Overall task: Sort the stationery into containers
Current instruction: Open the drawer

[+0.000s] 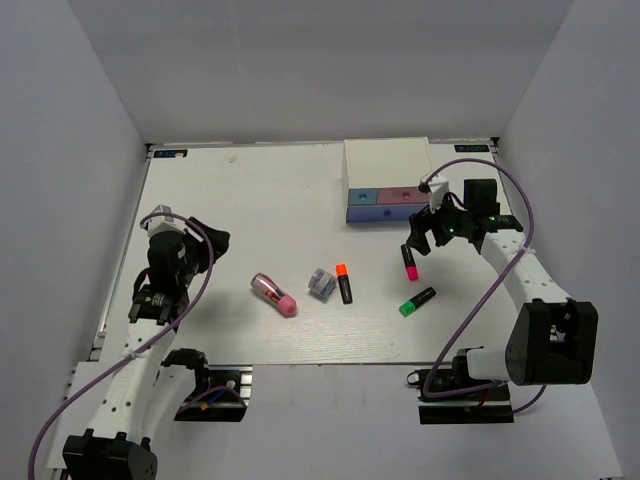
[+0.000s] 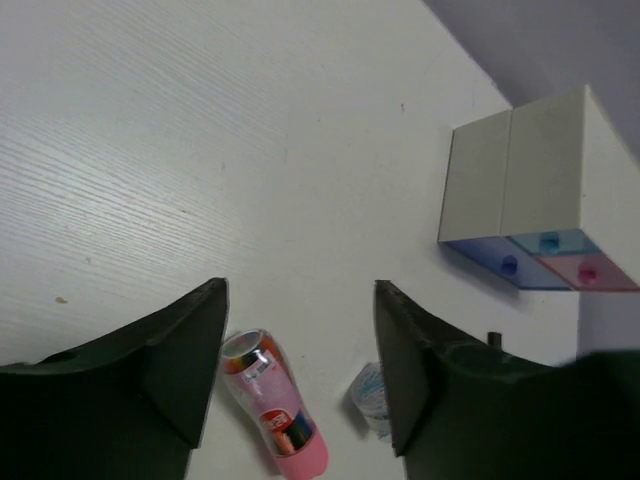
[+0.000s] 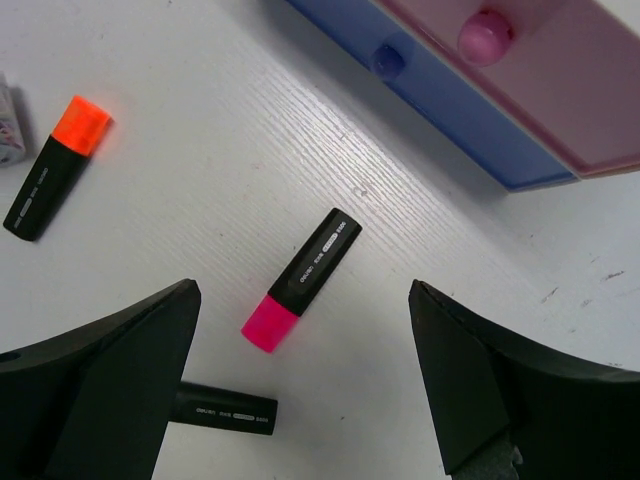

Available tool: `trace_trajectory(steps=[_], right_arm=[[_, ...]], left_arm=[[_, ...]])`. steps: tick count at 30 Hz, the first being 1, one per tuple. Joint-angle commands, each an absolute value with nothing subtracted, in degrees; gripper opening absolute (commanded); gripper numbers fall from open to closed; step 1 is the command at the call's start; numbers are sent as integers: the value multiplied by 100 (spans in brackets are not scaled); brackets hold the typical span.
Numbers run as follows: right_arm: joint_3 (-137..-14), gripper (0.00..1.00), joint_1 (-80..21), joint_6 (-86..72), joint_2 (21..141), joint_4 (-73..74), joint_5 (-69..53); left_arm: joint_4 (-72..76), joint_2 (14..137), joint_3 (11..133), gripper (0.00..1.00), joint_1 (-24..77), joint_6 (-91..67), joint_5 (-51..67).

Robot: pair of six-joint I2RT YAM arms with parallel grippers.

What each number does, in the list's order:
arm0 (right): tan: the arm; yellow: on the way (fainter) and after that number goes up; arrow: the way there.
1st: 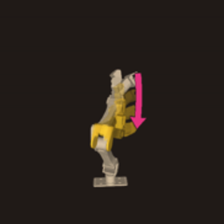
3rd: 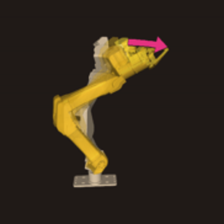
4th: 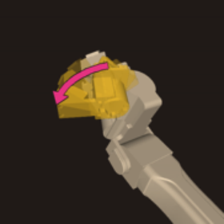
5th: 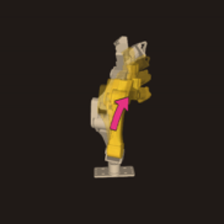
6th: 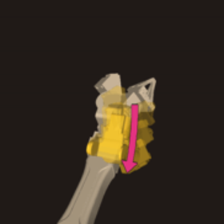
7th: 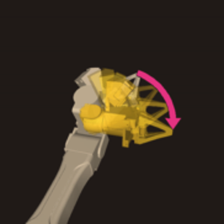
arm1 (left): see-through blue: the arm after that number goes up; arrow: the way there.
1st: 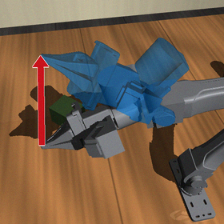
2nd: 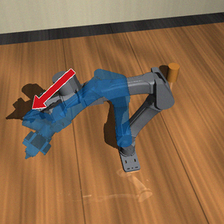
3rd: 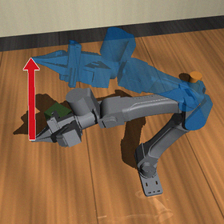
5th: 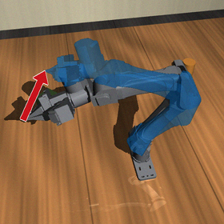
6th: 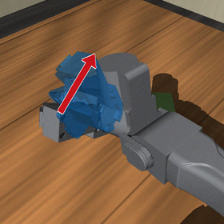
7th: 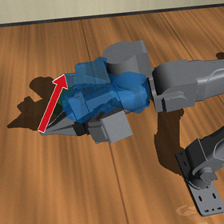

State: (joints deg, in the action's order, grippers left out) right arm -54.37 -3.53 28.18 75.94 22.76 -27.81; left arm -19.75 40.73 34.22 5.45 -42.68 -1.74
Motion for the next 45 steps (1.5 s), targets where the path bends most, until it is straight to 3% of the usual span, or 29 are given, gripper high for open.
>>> trace_trajectory(steps=[1,2,3,5,6,7,8,10,12,16,19,20,25,29,32,36,45], right_arm=[[-5783,90,-326,3129,7673,2645,-3058],[-5801,90,-334,3103,7682,2637,-3207],[-5757,90,-325,2981,7682,2602,-3304],[-5678,90,-351,2795,7690,2619,-3715],[-5652,86,-360,2682,7708,2550,-3831],[-5538,70,-378,2515,7725,2471,-4084],[-5511,58,-378,2418,7734,2200,-4261],[-5423,39,-518,2014,7769,1926,-4315],[-5423,39,-641,1557,7822,1470,-4298],[-5431,57,-1079,366,8006,522,-4026],[-5449,63,-1326,-313,8208,221,-3789],[-5432,71,-1440,-682,8357,-146,-3597],[-5616,75,-1836,-2151,8832,-606,-2744],[-6107,75,-2012,-3267,9272,-475,-1883],[-6371,70,-2065,-3734,9421,-562,-1653],[-6688,55,-2127,-3964,9711,-650,-1415],[-6794,42,-2232,-4192,9888,-756,-1108]], left_arm=[[-2057,3877,3244,66,536,-4359,-123],[-2057,3876,3243,46,536,-4359,-53],[-2057,3815,3165,38,536,-4429,-53],[-2057,3762,3033,34,536,-4500,8],[-2057,3762,3032,38,536,-4500,9],[-2057,3762,3032,46,536,-4570,78],[-2109,3762,3032,71,536,-4623,79],[-2188,3762,3032,82,536,-4693,79],[-2259,3762,3032,86,536,-4754,79],[-2259,3762,2927,87,536,-4877,79],[-2206,3762,2927,89,588,-4878,79],[-2206,3762,2927,89,589,-4878,79],[-2259,3885,2988,90,589,-4878,79],[-2259,3885,2988,90,589,-4878,79],[-2259,3937,2988,90,589,-4878,79],[-2207,3938,2988,90,589,-4878,26],[-2092,4096,3041,90,589,-4878,26]])
